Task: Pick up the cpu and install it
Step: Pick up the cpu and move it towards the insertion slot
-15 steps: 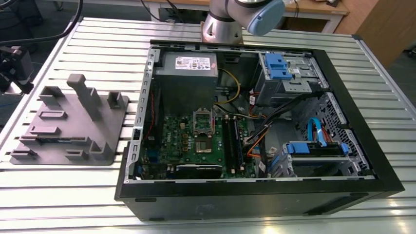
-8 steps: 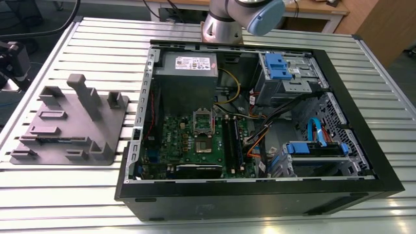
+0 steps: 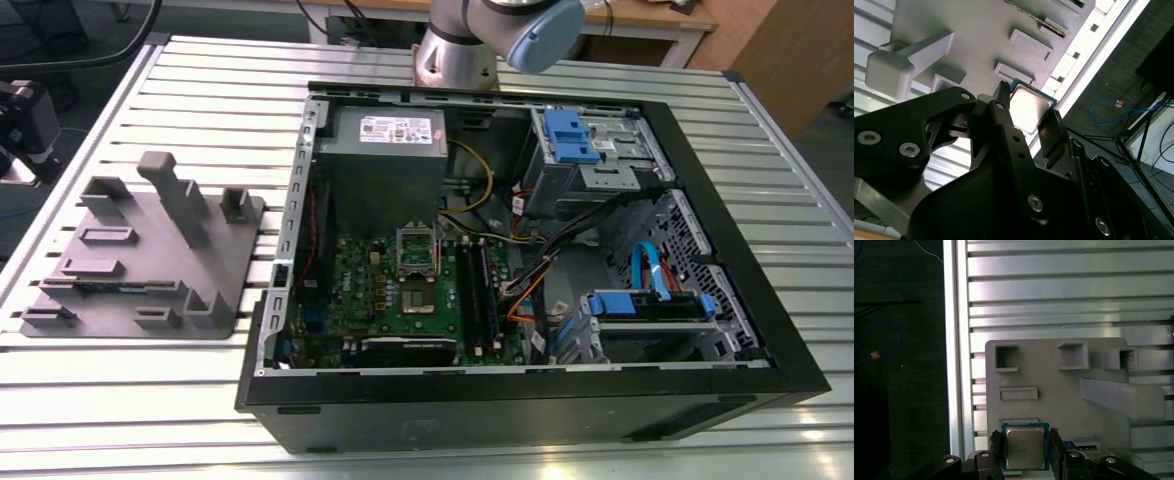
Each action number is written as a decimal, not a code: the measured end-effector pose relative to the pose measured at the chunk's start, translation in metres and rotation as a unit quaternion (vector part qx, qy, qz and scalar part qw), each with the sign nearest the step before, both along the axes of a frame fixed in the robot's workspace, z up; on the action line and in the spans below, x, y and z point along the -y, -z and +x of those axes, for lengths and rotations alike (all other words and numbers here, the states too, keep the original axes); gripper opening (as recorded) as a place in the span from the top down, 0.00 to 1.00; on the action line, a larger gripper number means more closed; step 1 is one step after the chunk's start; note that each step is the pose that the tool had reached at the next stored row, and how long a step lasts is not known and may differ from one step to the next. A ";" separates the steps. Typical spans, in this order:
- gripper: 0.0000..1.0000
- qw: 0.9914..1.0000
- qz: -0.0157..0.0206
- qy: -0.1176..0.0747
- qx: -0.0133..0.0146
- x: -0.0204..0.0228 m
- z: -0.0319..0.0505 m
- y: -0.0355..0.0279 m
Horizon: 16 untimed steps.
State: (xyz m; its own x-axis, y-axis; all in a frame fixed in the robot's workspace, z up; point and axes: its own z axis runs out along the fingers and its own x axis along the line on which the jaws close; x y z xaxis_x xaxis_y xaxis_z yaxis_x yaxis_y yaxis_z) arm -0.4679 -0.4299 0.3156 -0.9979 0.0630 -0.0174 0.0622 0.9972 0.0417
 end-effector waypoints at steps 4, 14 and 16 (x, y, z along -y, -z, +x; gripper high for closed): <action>0.53 1.000 0.000 0.000 0.000 0.0000 0.0000 -0.0017; 0.53 1.000 0.000 0.000 0.000 0.0000 0.0000 -0.0164; 0.53 1.000 0.000 0.000 0.000 0.0000 0.0000 -0.0189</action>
State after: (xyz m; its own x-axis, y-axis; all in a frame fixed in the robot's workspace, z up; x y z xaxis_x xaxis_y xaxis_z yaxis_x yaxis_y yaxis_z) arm -0.4679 -0.4299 0.3345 -0.9979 0.0630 -0.0174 0.0622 0.9972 0.0417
